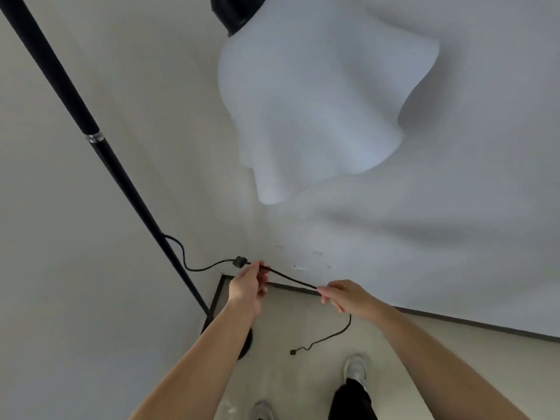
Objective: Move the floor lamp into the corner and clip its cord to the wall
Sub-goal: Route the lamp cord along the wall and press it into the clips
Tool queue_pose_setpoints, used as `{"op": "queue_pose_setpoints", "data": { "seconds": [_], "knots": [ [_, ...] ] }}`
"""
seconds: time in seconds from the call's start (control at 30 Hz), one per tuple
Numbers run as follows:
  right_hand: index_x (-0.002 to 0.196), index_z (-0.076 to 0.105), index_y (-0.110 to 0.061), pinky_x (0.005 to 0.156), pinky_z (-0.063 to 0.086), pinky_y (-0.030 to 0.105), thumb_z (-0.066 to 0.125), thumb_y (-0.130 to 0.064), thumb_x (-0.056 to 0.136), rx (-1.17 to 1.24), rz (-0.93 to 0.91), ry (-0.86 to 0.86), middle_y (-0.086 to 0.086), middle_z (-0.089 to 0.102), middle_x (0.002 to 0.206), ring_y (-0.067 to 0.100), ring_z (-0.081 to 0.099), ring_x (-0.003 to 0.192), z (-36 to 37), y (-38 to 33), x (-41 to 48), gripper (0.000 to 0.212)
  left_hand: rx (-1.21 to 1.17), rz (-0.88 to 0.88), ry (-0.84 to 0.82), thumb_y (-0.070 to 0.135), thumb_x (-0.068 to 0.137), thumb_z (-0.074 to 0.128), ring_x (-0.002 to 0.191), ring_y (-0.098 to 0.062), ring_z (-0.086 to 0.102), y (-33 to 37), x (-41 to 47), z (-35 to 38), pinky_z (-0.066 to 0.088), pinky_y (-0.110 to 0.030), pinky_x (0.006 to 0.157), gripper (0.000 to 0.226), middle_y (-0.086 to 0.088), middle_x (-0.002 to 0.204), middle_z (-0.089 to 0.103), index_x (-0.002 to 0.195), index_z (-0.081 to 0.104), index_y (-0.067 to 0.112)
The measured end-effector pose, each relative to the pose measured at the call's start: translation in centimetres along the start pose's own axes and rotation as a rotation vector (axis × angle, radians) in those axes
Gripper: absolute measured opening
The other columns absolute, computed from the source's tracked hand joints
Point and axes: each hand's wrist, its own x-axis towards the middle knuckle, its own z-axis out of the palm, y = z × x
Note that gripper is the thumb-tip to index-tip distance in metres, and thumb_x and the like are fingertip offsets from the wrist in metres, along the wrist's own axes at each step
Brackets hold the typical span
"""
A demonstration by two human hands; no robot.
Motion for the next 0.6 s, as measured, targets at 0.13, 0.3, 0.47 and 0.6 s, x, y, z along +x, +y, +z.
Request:
{"op": "queue_pose_setpoints", "data": {
  "seconds": [0.13,0.3,0.47,0.6],
  "knots": [
    [0.078,0.068,-0.025,0.059,0.038,0.028,0.047,-0.051,0.1,-0.079,0.069,0.141,-0.011,0.056,0.062,0.008,0.052,0.055,3.0,4.3,-2.1,0.04,-0.01,-0.002,0.098,0.021,0.095,0.063,0.067,-0.012,0.061,-0.8,2.0,-2.1,0.043,-0.028,0.057,0.015,-0.003,0.083,0.07,0.084,0.072,0.016],
    [0.075,0.061,-0.023,0.05,0.029,0.024,0.046,-0.041,0.103,0.019,-0.005,0.14,-0.011,0.041,0.055,0.004,0.035,0.044,4.6,3.2,-2.2,0.036,0.121,-0.143,-0.147,0.023,0.096,0.063,0.074,-0.016,0.057,-2.7,1.9,-1.1,0.04,-0.03,0.06,0.014,-0.006,0.09,0.067,0.094,0.068,0.01],
    [0.078,0.065,-0.018,0.044,0.027,0.019,0.049,-0.044,0.1,0.149,-0.046,0.169,-0.013,0.035,0.047,0.003,0.033,0.04,3.4,2.6,-0.1,0.038,0.217,-0.217,-0.361,0.017,0.1,0.056,0.066,-0.016,0.052,-5.2,1.0,1.8,0.037,-0.029,0.056,0.024,-0.011,0.092,0.066,0.112,0.067,0.0],
    [0.077,0.072,-0.026,0.048,0.028,0.023,0.045,-0.05,0.102,0.266,-0.001,0.17,-0.012,0.037,0.05,0.004,0.036,0.042,2.1,6.0,0.9,0.043,0.134,-0.074,-0.244,0.013,0.1,0.054,0.066,-0.014,0.051,-6.1,1.1,5.1,0.04,-0.026,0.059,0.018,-0.008,0.08,0.062,0.095,0.068,0.003]
  ]
}}
